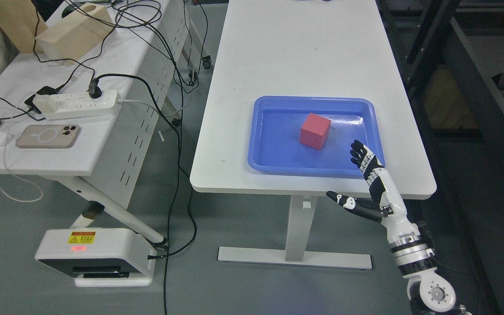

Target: Pick pink block from left shelf to tray

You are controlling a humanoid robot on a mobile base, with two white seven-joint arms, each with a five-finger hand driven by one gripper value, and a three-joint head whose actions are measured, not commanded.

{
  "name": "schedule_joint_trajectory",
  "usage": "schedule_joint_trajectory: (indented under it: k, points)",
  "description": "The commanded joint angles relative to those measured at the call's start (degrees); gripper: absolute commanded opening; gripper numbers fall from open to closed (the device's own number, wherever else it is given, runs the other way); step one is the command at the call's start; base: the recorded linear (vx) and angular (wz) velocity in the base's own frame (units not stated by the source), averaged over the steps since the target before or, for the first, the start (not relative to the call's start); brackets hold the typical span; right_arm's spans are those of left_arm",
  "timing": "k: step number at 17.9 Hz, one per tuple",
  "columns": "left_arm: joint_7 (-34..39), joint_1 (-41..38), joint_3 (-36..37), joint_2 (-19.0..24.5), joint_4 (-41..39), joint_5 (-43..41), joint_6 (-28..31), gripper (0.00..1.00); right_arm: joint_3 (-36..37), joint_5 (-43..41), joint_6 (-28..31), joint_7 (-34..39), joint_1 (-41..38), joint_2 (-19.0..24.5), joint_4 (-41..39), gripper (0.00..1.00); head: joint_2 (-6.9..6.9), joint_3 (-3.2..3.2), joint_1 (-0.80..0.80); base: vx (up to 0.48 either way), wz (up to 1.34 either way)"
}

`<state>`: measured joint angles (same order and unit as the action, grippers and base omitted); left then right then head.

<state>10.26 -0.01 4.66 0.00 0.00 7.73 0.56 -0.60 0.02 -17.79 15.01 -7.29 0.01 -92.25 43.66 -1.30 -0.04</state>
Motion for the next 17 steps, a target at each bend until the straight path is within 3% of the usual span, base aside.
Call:
schedule_joint_trajectory:
  k: [1,9,17]
  points:
    - [0.03,1.68,0.00,1.00,-1.00,0.00,-0.03,1.00,2.18,-5.03,0.57,-0.07,0.09,-1.01,0.84,1.00,0.00,0.00,0.00,-0.209,-0.03]
    - [0.03,1.68,0.00,1.00,-1.00,0.00,-0.03,1.00,2.53,-5.03,1.18,0.02,0.09,-1.01,1.19,0.99,0.00,0.00,0.00,-0.141,-0.08]
    - [0.03,1.68,0.00,1.00,-1.00,0.00,-0.03,1.00,2.53,-5.03,1.45,0.10,0.09,-1.01,1.19,1.00,0.00,0.00,0.00,-0.001,0.00]
